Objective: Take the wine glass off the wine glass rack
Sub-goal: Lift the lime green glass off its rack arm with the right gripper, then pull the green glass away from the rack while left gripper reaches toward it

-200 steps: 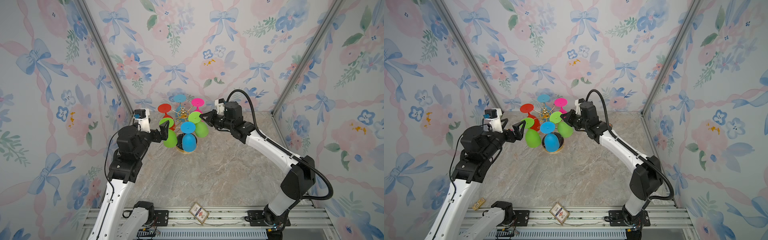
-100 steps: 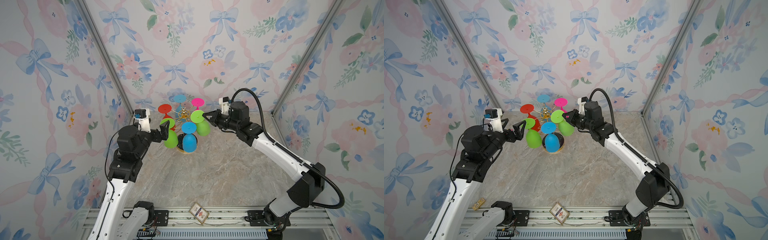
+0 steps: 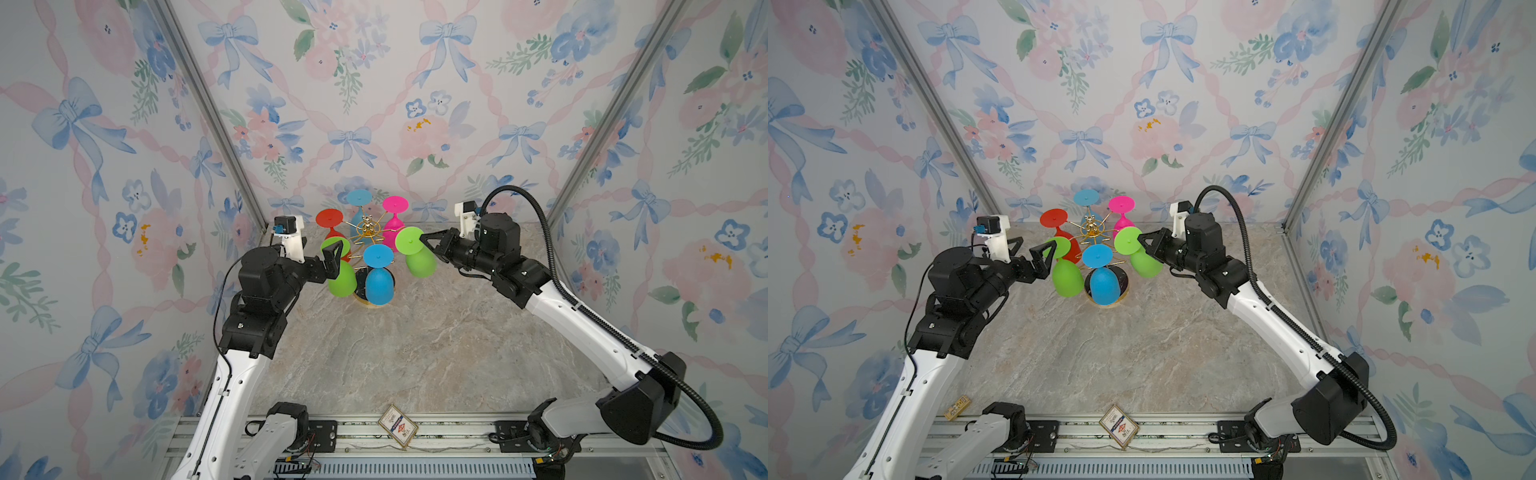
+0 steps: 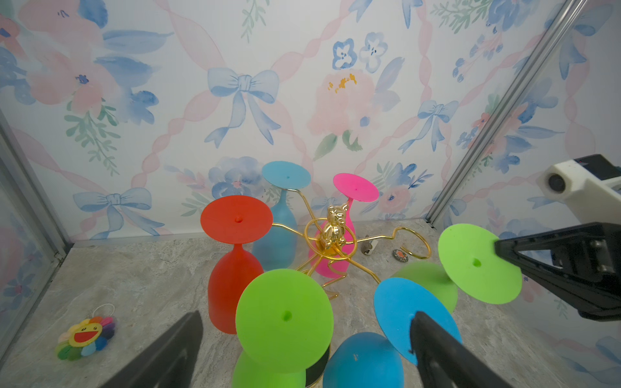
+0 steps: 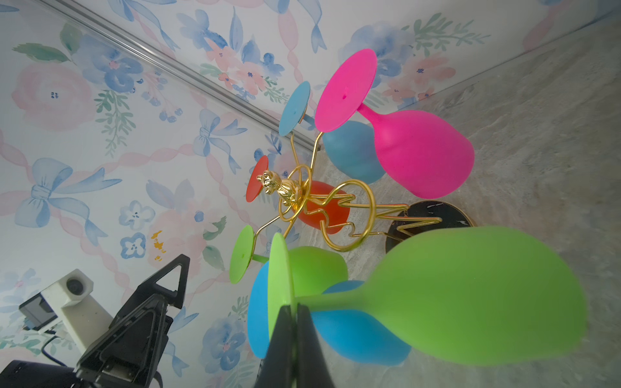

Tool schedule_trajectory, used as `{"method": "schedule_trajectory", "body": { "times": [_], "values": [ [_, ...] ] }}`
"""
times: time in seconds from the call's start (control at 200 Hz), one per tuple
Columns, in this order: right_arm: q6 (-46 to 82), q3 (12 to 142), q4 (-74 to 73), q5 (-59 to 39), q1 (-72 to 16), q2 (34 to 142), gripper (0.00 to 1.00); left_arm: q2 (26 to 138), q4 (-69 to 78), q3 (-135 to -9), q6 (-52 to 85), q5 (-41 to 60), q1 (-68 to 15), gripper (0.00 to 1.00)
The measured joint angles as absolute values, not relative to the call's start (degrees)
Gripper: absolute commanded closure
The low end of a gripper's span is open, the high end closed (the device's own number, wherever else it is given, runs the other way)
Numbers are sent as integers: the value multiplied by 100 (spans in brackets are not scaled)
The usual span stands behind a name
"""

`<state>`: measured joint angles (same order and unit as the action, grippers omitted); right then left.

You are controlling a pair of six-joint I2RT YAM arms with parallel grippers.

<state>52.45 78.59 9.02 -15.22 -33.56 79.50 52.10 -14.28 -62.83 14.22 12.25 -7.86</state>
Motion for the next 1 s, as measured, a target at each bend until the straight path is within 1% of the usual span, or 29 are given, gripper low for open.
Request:
{"method": "schedule_trajectory", "body": {
  "times": [0.23, 0.43, 0.645, 0.875, 1.0],
  "values": [
    [4488, 7459, 1437, -1035, -3199, 6914, 100, 5402, -1422, -6569, 1557, 1507, -1109, 3],
    [3841, 7098, 1708, -805, -2867, 6128, 100, 5680, -1422, -6847, 1726, 1796, -1820, 6],
    [3326, 6726, 1903, -875, -2401, 5553, 100, 5839, -1426, -7002, 1835, 2053, -2423, 7],
    [2751, 6624, 1953, -1181, -2329, 5081, 100, 6167, -1382, -7297, 1918, 2255, -3229, 8],
    [2495, 6624, 1914, -1437, -2329, 4906, 100, 6381, -1247, -7330, 2008, 2368, -3623, 13]
  ]
}}
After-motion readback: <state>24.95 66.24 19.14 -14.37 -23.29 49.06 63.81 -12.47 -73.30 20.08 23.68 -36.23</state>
